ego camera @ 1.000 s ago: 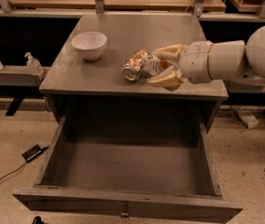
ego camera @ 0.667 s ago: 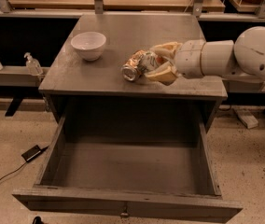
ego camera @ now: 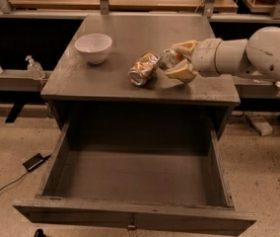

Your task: Pick 7up can from top drawer and place on counter

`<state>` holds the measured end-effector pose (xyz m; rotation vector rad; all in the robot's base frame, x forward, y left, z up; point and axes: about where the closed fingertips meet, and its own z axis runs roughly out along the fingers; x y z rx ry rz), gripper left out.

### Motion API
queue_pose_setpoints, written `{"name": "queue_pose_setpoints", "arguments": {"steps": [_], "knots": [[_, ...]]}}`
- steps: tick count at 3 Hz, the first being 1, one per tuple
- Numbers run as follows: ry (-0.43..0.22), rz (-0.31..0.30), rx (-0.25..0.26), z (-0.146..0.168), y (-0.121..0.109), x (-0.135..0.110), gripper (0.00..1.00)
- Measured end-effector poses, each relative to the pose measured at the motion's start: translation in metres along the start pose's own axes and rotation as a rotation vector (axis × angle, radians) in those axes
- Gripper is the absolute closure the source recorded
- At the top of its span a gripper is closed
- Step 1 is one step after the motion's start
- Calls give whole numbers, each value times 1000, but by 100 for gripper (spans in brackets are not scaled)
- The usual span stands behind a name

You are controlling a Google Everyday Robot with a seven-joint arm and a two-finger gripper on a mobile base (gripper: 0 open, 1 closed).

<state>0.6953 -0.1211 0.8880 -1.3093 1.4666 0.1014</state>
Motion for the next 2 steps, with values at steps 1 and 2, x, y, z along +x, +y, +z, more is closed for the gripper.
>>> {"name": "queue_pose_setpoints", "arguments": {"steps": [1, 2], "knots": [[80, 4, 30, -6, -13, 19, 85], [155, 1, 10, -4, -15, 31, 62]]}}
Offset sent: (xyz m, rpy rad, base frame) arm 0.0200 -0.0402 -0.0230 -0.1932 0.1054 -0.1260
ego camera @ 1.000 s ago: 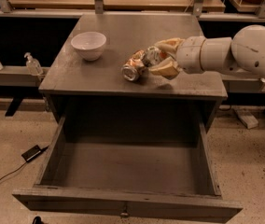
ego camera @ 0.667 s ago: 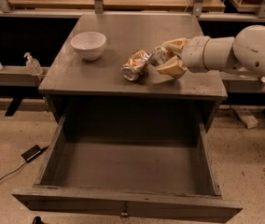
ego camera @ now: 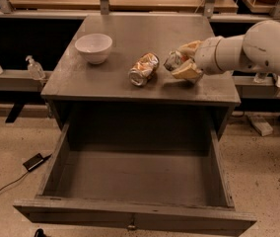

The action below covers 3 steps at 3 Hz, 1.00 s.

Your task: Pick 7up can from top drawer and place on counter

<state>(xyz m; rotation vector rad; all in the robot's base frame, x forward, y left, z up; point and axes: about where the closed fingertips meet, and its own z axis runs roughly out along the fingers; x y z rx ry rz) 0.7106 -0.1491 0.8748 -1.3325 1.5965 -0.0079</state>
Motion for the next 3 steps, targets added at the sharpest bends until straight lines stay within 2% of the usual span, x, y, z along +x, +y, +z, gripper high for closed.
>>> {"name": "queue_pose_setpoints", "arguments": {"steps": [2, 3], "knots": [[8, 0, -10, 4, 3, 1, 15], [6, 0, -14, 7, 4, 1, 0]]}}
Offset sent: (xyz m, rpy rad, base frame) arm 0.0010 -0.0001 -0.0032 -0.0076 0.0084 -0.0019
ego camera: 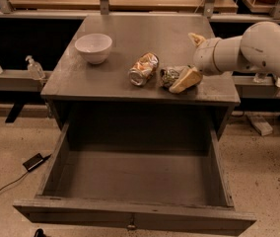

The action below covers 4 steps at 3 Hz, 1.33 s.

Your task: Pick 7up can from top drawer and place on counter

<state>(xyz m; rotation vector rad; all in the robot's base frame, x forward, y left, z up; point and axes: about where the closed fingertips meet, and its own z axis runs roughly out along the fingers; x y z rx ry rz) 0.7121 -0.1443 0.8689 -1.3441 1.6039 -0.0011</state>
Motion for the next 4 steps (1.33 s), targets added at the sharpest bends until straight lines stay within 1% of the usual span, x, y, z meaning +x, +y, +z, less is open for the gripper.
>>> {"name": "queue_pose_setpoints", "arguments": {"steps": [1, 2, 3, 4], "knots": [[0, 0, 0, 0, 0, 0, 0], [-31, -6, -6, -2, 1, -9, 0], [-73, -29, -10, -10, -2, -28, 0], [-54, -28, 0, -38, -5, -30, 0]]}}
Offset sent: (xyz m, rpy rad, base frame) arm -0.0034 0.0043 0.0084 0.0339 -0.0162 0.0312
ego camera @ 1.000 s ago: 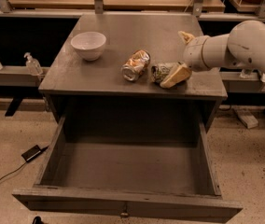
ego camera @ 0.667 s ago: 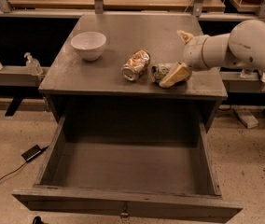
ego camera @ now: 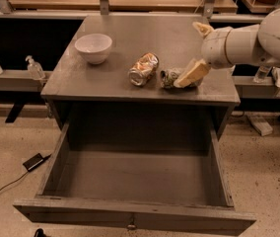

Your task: Pick 7up can from top drawer and place on counter

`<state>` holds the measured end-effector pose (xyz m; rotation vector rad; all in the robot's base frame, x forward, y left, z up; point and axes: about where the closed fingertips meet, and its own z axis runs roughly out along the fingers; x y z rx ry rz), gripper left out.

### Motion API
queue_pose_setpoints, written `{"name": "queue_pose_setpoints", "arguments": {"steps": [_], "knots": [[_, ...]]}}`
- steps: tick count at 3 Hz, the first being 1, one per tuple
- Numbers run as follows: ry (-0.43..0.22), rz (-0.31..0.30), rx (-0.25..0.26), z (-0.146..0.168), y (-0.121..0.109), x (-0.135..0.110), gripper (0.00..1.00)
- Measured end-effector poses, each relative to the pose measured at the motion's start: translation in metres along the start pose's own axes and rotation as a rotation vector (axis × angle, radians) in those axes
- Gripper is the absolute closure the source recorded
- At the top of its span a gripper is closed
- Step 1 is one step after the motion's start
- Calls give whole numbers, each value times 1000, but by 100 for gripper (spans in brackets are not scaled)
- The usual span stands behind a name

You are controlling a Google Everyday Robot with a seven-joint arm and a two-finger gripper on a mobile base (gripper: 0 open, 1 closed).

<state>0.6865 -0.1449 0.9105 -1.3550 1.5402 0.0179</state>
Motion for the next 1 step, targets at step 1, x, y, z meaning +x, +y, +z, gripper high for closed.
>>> {"name": "queue_pose_setpoints", "arguments": {"steps": [1], "knots": [[0, 0, 0, 0, 0, 0, 0]]}}
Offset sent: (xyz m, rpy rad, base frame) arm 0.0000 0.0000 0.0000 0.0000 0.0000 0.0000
